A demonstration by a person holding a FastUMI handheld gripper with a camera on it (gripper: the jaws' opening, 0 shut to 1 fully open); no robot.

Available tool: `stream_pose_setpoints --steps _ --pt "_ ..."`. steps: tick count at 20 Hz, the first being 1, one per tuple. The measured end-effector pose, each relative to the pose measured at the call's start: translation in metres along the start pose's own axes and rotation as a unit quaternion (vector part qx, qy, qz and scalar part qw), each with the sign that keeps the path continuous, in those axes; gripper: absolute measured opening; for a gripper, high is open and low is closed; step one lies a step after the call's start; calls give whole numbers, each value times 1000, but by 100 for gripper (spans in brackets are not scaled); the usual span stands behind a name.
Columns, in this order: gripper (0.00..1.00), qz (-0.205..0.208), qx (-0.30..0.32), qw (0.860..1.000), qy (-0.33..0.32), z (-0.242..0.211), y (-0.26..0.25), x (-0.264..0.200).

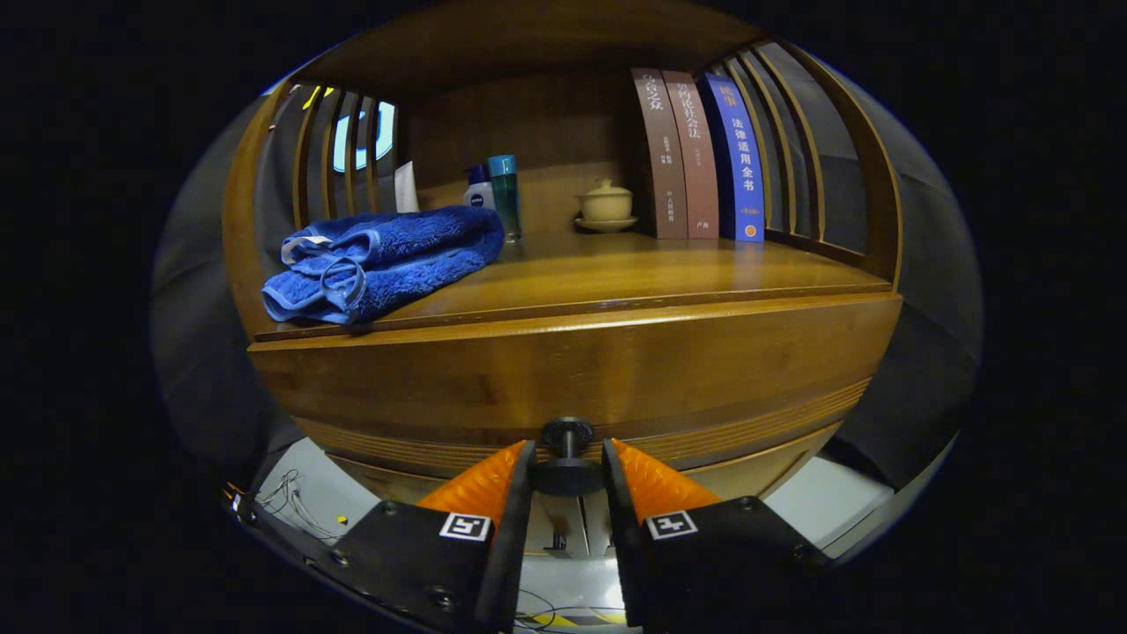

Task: Pull open the drawer, take out the items inside it, and place them on the countertop above the cabinet.

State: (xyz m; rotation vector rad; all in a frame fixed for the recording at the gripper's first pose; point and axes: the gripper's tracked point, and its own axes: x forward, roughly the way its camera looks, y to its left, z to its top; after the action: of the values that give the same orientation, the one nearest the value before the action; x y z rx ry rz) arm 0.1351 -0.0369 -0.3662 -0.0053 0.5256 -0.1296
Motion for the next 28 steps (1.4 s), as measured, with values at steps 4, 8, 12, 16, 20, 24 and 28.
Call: stream_pose_setpoints --steps 4,8,12,16,20,24,28 --pt "33 1 -3 1000 1 -1 2 6" --pt "33 2 0 1000 4 -1 1 3" --pt "33 4 0 1000 11 -7 1 -11" --pt "33 5 1 1000 18 -18 -1 -37" --pt "33 5 2 1000 27 -32 -3 -69" --pt "33 4 7 999 37 -43 -5 -96" --pt "33 4 10 999 48 -54 -4 -120"
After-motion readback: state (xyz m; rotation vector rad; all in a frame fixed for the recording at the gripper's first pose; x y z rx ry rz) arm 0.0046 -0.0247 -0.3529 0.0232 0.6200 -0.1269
